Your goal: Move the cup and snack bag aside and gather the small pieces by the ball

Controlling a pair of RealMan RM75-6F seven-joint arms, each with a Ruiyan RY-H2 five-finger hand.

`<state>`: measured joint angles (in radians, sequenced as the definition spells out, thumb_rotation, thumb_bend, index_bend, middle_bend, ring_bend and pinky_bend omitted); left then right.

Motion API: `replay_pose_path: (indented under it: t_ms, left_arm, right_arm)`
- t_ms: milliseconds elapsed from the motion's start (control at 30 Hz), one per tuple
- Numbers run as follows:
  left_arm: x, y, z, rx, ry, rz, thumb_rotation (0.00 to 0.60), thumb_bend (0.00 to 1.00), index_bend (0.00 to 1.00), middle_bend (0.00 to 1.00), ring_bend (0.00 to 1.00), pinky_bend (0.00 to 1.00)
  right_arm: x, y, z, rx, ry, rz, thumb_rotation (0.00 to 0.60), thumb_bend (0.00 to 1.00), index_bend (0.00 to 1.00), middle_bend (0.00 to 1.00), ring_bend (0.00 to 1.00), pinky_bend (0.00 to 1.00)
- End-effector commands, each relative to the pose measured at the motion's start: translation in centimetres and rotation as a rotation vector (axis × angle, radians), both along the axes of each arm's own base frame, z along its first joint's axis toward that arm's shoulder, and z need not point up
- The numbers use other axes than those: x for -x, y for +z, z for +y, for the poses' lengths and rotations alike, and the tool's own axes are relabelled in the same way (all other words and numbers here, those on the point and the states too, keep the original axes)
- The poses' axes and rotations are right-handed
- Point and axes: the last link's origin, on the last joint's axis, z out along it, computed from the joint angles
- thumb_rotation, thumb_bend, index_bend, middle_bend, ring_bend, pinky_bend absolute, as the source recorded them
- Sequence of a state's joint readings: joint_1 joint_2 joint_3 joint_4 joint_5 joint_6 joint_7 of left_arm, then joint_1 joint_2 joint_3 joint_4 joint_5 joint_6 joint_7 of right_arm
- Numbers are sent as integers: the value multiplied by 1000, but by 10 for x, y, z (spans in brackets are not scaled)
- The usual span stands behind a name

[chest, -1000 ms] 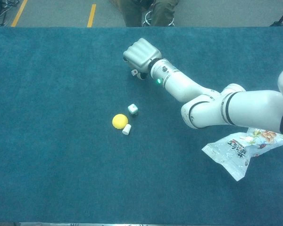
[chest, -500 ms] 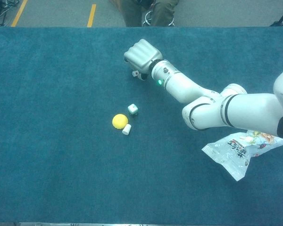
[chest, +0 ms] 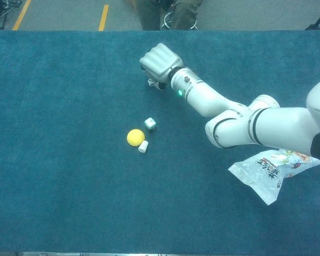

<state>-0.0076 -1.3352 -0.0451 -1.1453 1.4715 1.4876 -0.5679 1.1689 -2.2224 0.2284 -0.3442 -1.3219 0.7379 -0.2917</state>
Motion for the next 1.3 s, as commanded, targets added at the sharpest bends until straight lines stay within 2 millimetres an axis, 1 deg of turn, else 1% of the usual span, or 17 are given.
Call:
replay_pose_path:
  t_ms: [33,300,367,433,467,733,1167,1300]
  left_arm:
    - [0,0,0,1,-2,1,600,309,553,496,335,497]
    - [-2,0,1,3,-4,4,600,309,553,496,335,497]
    - [-2,0,1,3,-2,4,600,309,553,496,335,497]
    - [-1,0,0,2,-1,3,600,309,553,496,335,497]
    - [-1,0,0,2,-1,3,600,309,553,496,335,497]
    - [0,0,-1,1,1,-1,600,309,553,496,335,497]
    - [2,0,-2,-1,5,-4,600,309,553,496,335,497]
    - [2,0,-3,-2,6,-5,600,309,553,496,335,497]
  right_arm:
    - [-1,2,0,4,4,-11,600,258,623,452,312,413]
    - [0,3,0,0,7,-19,600,257,623,453,313,413]
    - [0,3,0,-4,4,-20,600,257,585,453,314,413]
    - [0,3,0,-8,3,-21,600,256,506,453,314,413]
    - [0,3,-1,-10,1,-21,600,256,486,453,314,413]
    - [0,-1,0,-23,-8,-12,600,254,448,453,314,413]
    - [2,-5,1,-24,-19,5,600,254,447,453,314,413]
    - [3,-5,1,-22,-20,4,600,254,501,453,314,413]
